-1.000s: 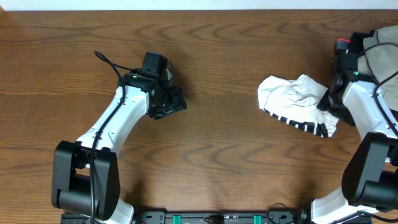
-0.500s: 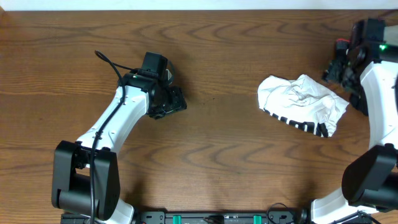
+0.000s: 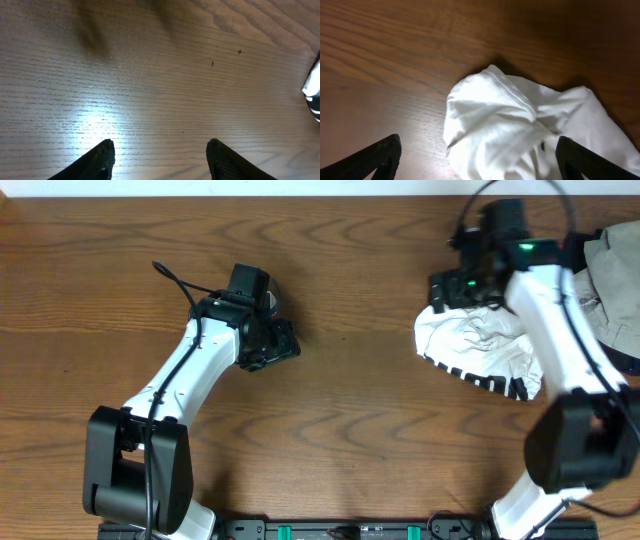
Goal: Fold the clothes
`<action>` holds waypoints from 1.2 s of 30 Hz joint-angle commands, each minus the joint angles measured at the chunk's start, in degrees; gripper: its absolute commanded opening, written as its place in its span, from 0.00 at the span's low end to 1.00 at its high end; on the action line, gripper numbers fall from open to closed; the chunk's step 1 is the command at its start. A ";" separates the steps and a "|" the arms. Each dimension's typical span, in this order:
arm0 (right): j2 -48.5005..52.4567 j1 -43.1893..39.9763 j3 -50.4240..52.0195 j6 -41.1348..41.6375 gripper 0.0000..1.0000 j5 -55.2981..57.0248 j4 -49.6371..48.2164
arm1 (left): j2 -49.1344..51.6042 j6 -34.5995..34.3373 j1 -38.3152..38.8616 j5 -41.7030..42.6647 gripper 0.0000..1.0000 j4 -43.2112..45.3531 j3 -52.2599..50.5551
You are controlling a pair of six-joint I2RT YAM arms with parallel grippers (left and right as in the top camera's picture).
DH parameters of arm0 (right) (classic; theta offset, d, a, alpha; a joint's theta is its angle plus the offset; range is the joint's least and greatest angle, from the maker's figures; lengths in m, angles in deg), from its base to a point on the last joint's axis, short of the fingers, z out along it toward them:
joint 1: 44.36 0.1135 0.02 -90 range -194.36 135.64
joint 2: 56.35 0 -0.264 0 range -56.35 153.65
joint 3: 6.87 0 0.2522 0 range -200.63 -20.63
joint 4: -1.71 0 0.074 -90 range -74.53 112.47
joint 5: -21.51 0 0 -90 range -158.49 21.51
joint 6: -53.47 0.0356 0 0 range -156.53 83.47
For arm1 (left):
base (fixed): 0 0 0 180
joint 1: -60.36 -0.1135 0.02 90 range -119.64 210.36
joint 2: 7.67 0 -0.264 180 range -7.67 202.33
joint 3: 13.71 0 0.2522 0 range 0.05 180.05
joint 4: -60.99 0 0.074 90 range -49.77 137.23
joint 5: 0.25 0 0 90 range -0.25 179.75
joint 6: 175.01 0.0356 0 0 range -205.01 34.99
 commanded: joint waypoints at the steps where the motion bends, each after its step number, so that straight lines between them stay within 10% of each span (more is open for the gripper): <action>1: 3.52 0.46 -0.76 -0.61 0.95 5.18 -0.26 | -0.42 0.55 -0.20 -0.72 0.62 -0.09 -0.07; 21: 9.51 -2.12 -0.90 1.40 0.85 8.81 3.74 | -0.42 0.57 -0.20 -0.74 0.61 -0.04 -0.07; 36: 10.29 -4.81 -0.90 -0.26 0.20 6.23 3.41 | -0.42 0.55 -0.20 -0.74 0.61 -0.02 -0.07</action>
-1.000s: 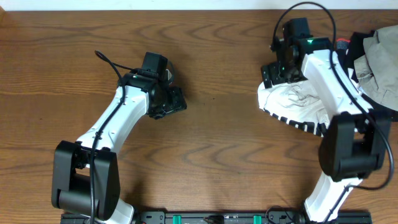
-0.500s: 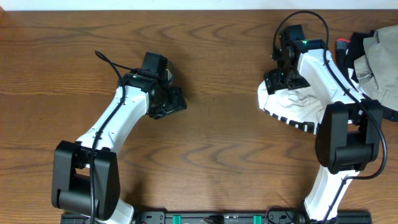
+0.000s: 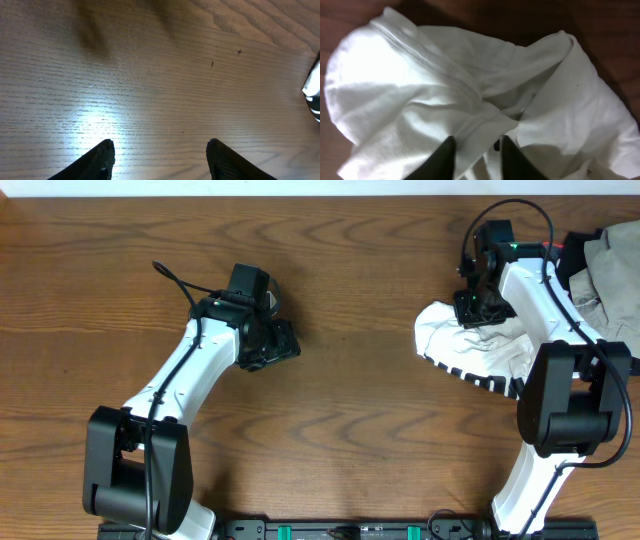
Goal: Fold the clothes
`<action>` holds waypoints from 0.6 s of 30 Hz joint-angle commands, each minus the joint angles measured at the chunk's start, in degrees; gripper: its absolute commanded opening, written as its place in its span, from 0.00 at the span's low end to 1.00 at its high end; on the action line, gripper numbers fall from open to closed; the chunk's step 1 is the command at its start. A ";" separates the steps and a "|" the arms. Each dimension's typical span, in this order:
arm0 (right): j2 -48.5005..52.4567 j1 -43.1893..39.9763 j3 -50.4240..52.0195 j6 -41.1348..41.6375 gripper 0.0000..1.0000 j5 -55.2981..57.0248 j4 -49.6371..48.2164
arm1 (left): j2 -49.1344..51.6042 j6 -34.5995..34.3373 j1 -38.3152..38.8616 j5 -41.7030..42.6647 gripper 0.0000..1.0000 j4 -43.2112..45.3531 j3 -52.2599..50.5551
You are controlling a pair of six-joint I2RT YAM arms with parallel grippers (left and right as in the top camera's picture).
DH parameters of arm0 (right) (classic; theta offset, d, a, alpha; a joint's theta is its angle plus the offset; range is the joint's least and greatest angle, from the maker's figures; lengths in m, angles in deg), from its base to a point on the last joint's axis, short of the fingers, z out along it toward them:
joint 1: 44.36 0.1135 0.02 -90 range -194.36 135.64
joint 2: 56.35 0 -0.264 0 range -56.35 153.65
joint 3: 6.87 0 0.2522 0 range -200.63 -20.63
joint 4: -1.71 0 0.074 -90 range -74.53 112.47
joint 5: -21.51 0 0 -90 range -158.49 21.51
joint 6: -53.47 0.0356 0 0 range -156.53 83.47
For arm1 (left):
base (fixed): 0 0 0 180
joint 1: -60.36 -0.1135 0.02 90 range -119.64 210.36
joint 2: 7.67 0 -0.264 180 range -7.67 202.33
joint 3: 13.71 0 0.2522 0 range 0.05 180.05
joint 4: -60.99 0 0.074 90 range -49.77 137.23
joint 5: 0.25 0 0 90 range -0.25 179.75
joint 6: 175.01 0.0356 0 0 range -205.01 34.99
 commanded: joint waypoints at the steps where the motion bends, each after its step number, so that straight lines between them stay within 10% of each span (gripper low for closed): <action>1: 1.46 0.17 -0.90 0.09 0.13 -1.64 -0.39 | -0.42 0.55 -0.20 -0.74 0.61 -0.02 -0.07; 18: 3.54 -2.10 -3.39 3.50 0.01 3.74 -5.64 | -0.42 2.10 -0.20 -0.76 0.61 0.02 -0.07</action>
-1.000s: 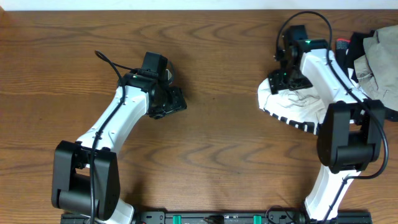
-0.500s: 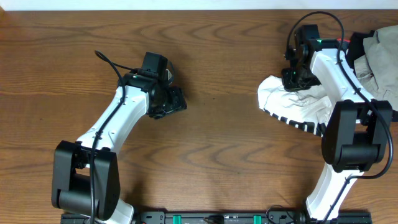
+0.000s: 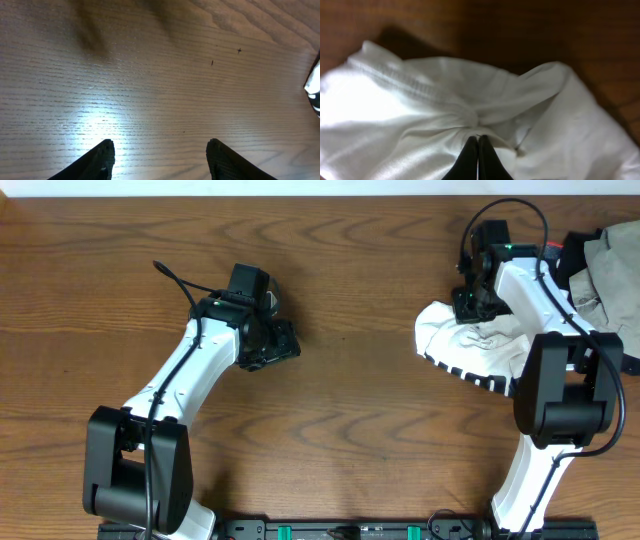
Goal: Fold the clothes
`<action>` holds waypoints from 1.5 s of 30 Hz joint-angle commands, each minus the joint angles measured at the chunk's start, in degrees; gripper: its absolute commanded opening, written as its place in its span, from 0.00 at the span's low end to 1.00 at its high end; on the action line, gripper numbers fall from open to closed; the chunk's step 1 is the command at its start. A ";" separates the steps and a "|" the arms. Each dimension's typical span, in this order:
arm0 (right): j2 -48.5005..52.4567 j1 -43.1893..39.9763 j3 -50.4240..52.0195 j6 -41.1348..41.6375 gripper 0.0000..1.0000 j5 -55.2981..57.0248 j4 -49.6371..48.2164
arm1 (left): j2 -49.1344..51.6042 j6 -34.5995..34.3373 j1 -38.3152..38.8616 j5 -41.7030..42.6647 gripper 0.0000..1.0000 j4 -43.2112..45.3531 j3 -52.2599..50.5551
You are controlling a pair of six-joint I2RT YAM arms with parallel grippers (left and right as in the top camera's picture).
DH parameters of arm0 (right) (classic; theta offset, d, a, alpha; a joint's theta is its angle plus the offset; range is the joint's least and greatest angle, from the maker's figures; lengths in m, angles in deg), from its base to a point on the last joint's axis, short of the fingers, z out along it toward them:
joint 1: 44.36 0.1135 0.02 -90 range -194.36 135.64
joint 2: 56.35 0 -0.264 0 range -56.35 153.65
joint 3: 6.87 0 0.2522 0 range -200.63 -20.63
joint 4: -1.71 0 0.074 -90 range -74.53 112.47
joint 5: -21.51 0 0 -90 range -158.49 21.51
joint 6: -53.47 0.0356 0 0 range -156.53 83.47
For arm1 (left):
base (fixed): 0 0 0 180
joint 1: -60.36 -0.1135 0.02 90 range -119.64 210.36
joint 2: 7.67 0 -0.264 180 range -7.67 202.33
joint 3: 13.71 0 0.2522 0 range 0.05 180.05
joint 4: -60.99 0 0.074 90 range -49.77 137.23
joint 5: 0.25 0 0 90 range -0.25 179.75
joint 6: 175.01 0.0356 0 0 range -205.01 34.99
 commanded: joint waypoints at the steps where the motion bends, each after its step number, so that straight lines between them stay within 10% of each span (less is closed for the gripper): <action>1: 0.46 -1.92 -2.84 2.64 0.01 2.01 -1.38 | -0.42 0.98 -0.20 -0.76 0.61 0.00 -0.07; 26: 4.31 -6.78 -3.69 18.18 0.05 24.74 1.68 | -0.42 0.96 -0.20 -2.43 0.61 -0.48 -0.07; 28: 4.31 -7.45 -3.67 18.60 0.19 24.81 2.78 | -0.42 0.96 -0.20 -2.43 0.61 -0.48 -0.07; 32: 2.64 -8.13 -4.83 22.97 0.86 27.45 6.12 | -0.42 0.96 -0.20 -2.43 0.61 -0.48 -0.07; 45: -14.84 -8.13 -9.86 16.98 0.73 2.64 14.84 | -0.42 0.96 -0.20 -2.45 0.61 -0.50 -0.07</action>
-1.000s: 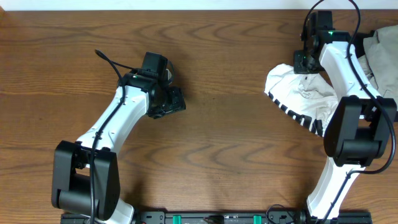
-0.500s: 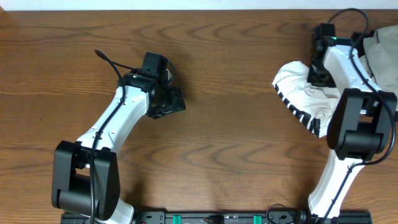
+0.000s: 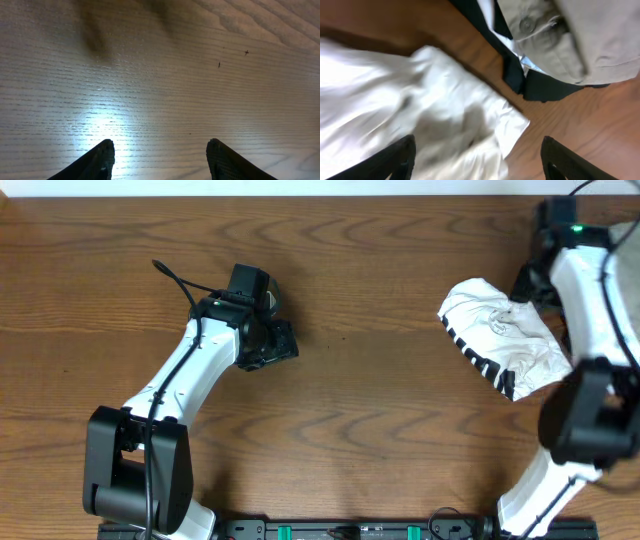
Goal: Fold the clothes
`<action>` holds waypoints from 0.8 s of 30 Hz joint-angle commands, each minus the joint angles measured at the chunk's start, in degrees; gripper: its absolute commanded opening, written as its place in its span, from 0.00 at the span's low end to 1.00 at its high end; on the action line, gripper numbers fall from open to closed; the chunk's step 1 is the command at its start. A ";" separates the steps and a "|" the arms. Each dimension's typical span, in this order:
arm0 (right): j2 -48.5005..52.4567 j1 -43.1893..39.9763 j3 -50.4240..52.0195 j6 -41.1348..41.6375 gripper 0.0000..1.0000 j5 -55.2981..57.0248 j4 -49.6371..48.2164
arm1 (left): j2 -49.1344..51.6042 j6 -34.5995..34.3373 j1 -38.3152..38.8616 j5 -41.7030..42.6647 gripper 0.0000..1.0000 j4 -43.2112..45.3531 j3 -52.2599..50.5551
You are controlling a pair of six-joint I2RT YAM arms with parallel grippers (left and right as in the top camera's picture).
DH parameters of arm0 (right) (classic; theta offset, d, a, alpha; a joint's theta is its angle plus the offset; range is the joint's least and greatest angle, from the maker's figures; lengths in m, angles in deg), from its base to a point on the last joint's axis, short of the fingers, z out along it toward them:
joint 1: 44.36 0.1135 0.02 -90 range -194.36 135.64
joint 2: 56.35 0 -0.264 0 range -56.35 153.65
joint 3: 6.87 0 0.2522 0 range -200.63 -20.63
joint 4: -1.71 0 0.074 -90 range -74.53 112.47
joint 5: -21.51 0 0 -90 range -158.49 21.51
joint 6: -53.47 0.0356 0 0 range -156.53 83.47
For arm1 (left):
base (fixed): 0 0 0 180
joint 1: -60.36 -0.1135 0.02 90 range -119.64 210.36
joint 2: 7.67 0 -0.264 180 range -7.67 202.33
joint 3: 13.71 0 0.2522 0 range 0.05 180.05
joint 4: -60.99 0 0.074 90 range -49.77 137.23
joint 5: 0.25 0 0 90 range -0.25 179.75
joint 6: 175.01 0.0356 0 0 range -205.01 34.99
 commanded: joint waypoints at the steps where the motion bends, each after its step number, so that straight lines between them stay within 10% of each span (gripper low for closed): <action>1: -6.32 0.13 -1.40 -3.91 0.71 -13.94 3.37 | -0.42 0.55 -0.20 -0.79 0.61 -0.22 -0.07; 11: -6.23 0.13 11.19 -10.51 0.03 -27.41 1.42 | -0.42 0.50 -0.20 -0.76 0.61 -0.31 -0.07; 24: -6.05 -4.90 24.74 -10.27 0.01 -26.58 -21.11 | -0.42 0.52 -0.20 -0.79 0.61 -1.29 -0.07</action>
